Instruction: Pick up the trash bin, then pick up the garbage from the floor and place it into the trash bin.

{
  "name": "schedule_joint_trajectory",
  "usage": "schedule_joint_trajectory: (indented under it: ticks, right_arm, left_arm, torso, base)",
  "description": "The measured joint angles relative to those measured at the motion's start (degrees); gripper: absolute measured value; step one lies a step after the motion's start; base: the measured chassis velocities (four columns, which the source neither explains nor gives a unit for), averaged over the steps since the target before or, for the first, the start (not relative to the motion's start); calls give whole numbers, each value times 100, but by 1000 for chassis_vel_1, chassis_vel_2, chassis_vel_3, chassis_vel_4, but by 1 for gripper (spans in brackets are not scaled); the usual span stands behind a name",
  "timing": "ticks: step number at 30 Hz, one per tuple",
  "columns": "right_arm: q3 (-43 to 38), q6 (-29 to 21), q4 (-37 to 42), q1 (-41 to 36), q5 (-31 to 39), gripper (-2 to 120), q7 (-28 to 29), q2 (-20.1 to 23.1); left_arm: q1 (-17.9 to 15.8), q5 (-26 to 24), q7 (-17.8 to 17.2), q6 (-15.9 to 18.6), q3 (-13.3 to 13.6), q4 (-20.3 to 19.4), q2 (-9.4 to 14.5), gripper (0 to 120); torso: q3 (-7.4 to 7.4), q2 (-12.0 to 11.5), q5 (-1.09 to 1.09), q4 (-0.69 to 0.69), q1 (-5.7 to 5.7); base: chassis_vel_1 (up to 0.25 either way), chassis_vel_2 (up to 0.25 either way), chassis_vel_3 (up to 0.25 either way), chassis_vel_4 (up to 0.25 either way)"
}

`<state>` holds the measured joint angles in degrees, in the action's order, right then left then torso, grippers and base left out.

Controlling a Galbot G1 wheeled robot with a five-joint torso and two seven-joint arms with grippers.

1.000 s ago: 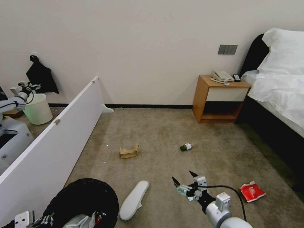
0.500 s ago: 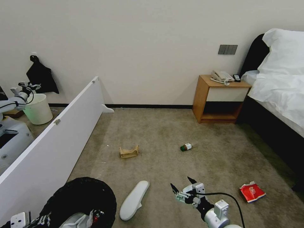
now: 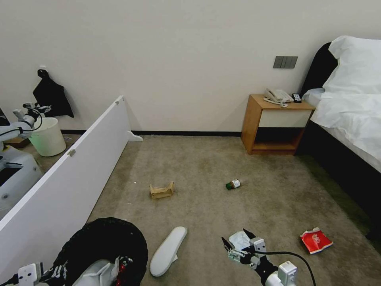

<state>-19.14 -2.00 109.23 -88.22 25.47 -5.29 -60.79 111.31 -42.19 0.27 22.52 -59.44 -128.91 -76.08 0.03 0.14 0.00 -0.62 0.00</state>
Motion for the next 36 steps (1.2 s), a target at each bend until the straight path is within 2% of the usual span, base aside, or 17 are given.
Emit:
schedule_joint_trajectory:
  ticks: [17, 36]
  right_arm:
    - [-13, 3, 21, -29, -41, 100, -60, -6]
    - [24, -23, 0, 45, -10, 100, -78, 24]
  left_arm:
    - [8, 57, 19, 2, -15, 20, -3, 4]
    - [-39, 75, 2, 32, 27, 68, -33, 4]
  torso:
    - [0, 0, 0, 0, 0]
    - [0, 0, 0, 0, 0]
  base:
    - [4, 7, 5, 4]
    - [87, 92, 95, 81]
